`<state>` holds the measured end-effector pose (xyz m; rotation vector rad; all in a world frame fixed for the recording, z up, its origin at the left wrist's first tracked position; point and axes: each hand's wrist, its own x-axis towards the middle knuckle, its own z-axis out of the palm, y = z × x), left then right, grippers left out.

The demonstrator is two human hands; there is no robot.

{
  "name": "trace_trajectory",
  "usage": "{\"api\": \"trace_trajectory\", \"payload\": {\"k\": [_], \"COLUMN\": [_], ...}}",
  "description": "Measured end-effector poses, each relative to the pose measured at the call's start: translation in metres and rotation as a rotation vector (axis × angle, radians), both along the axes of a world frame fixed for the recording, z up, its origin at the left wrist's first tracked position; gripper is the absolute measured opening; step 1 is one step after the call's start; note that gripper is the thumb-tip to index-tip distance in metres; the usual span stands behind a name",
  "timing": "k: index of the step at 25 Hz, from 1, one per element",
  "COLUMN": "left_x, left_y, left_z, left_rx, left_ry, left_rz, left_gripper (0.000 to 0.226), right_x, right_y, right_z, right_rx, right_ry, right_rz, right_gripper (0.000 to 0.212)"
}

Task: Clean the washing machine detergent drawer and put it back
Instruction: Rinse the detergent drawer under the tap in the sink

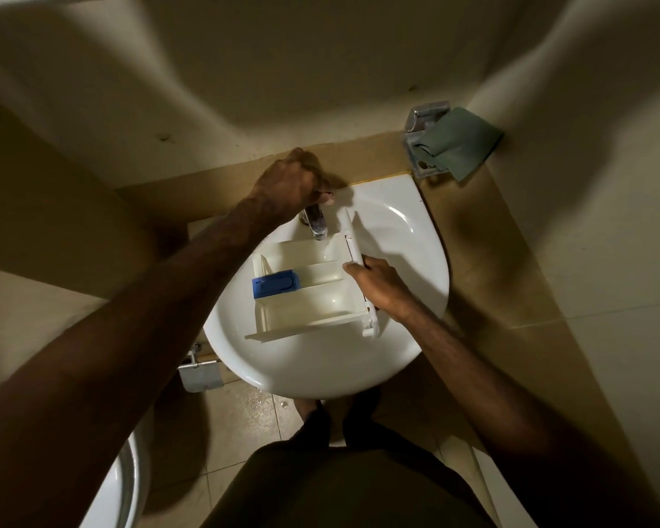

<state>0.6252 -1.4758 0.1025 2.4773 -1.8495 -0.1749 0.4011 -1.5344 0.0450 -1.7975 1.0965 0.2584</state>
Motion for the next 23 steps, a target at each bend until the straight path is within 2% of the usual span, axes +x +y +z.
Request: {"api": "trace_trajectory", "payload": {"k": [4,6,8,9,11,14,16,20,23], "left_x": [0.001,-0.007,-0.032,-0.048,-0.075,-0.094,-0.102,-0.094,-0.086], "left_y": [0.003,0.021,0.050,0.066,0.090,0.103,0.095,0.070,0.076], "left_z": [0.000,-0.010,-0.024,-0.032,-0.052,-0.079,-0.086,-0.091,-0.096], "left_rx": [-0.023,-0.276,-0.554,-0.603,-0.527,-0.197,-0.040,0.024,-0.019], "left_ry": [0.019,0.109,0.175,0.198,0.241,0.218,0.332,0.485,0.424], "left_rz": [0.039,0.154,0.392,0.496,0.546,0.234,0.159,0.230,0.195], "left_gripper": [0.052,0.038,0.024,0.022,0.024,0.044,0.047,0.039,0.037], "right_x": [-0.001,-0.002,-0.004,-0.005,-0.005,-0.006,-0.009,-0.015,-0.018], "right_y": [0.001,0.002,0.002,0.002,0.004,0.008,0.015,0.032,0.035], "right_z": [-0.002,-0.004,-0.005,-0.006,-0.007,-0.010,-0.012,-0.013,-0.014], "right_rx": [-0.001,-0.004,-0.002,0.000,-0.005,-0.051,-0.080,-0.123,-0.129], "right_ry": [-0.001,-0.004,-0.009,-0.011,-0.011,0.001,-0.006,-0.011,-0.040], "right_rz": [-0.003,-0.001,0.001,-0.004,-0.013,-0.006,-0.002,-0.037,-0.085], "right_gripper": [0.038,0.040,0.043,0.044,0.042,0.033,0.034,0.058,0.054]}}
